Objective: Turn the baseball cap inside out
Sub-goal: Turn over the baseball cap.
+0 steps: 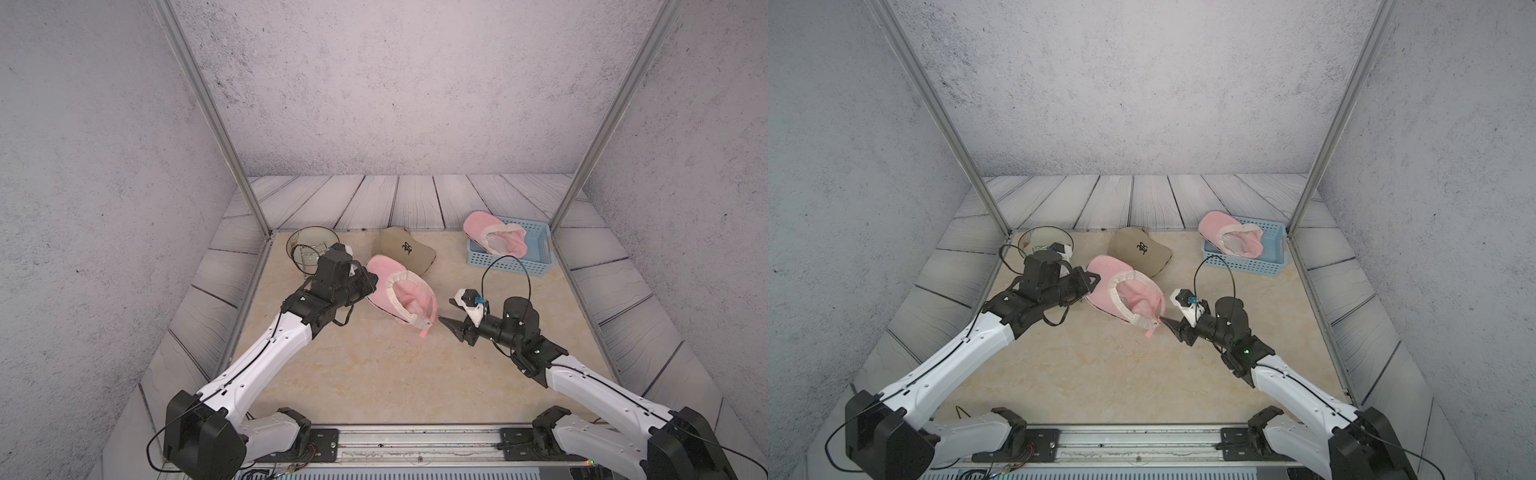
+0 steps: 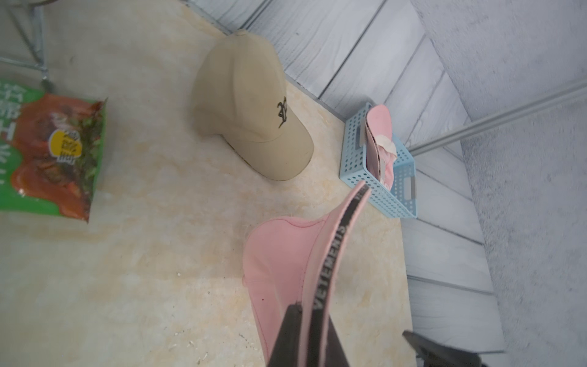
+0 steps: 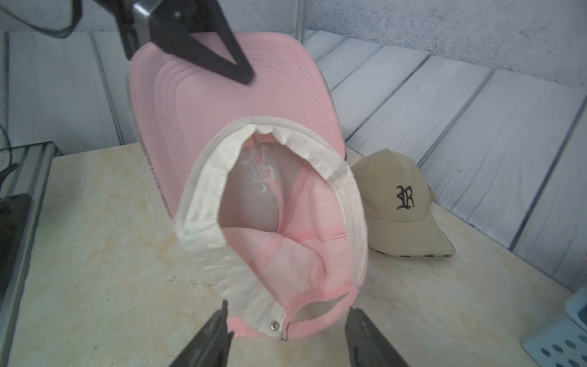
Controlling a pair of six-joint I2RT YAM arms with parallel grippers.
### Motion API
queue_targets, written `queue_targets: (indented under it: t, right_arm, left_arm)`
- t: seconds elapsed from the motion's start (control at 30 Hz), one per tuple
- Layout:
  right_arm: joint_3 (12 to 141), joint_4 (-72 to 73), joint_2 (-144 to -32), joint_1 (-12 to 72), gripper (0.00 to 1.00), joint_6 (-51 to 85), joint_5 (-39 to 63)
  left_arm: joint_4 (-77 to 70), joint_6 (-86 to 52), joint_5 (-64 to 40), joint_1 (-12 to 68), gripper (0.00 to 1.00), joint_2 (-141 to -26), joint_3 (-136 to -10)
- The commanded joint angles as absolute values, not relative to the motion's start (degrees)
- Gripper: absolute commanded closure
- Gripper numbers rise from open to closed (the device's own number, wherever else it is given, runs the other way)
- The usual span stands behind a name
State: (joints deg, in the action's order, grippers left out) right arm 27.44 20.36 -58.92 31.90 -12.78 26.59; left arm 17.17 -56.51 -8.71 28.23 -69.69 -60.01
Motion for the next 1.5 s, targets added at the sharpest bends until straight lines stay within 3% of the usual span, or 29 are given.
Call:
queue_targets:
  t: [0.0,0.2,0.4,0.67,0.73,0.87,0.97,1.07,1.2,1.37,1.47]
  right_arm:
    - [26.43,22.43,-59.19,35.39,0.38,-21.77,26.88]
    - [26.34,25.16,-62.02,38.76,0.37,-24.69,21.86]
    - [26.37,29.07,-64.7,41.2,0.37,-26.65,10.39]
    - [27.63,32.28,-68.65,41.98,0.39,-27.54,6.12]
    - [28.51,31.86,-69.84,42.1,0.47,-28.17,5.8]
    - [30.22,27.43,-70.59,42.19,0.84,-29.33,8.5]
    - [32.04,18.97,-69.57,42.19,0.99,-28.79,11.7]
    - [36.01,6.03,-69.39,42.18,1.0,-26.45,15.76]
    - [39.32,-4.7,-72.05,42.19,1.0,-24.59,23.98]
    - [41.4,-11.64,-75.97,42.2,1.0,-22.9,29.49]
    - [41.58,-13.06,-76.54,42.14,0.99,-21.8,28.34]
  left_arm:
    - [17.82,-70.26,-6.65,27.95,1.0,-68.94,-62.67]
    - [17.67,-72.95,-8.01,27.95,1.0,-69.68,-63.28]
    - [16.71,-73.39,-10.18,28.11,1.0,-69.68,-63.27]
    - [15.22,-73.04,-11.95,28.51,1.0,-69.34,-61.85]
    - [15.4,-71.59,-11.98,28.8,1.0,-69.35,-61.95]
    - [15.71,-64.81,-10.3,28.91,1.0,-69.25,-62.61]
    - [16.6,-53.52,-8.12,28.92,1.0,-69.72,-64.84]
    - [15.53,-38.39,-7.91,28.92,1.0,-70.28,-67.19]
    - [10.98,-20.95,-17.15,28.94,1.0,-70.41,-67.89]
    - [9.29,-10.1,-27.58,28.92,1.0,-70.14,-68.68]
    - [11.81,-5.22,-28.22,28.92,1.0,-69.82,-69.68]
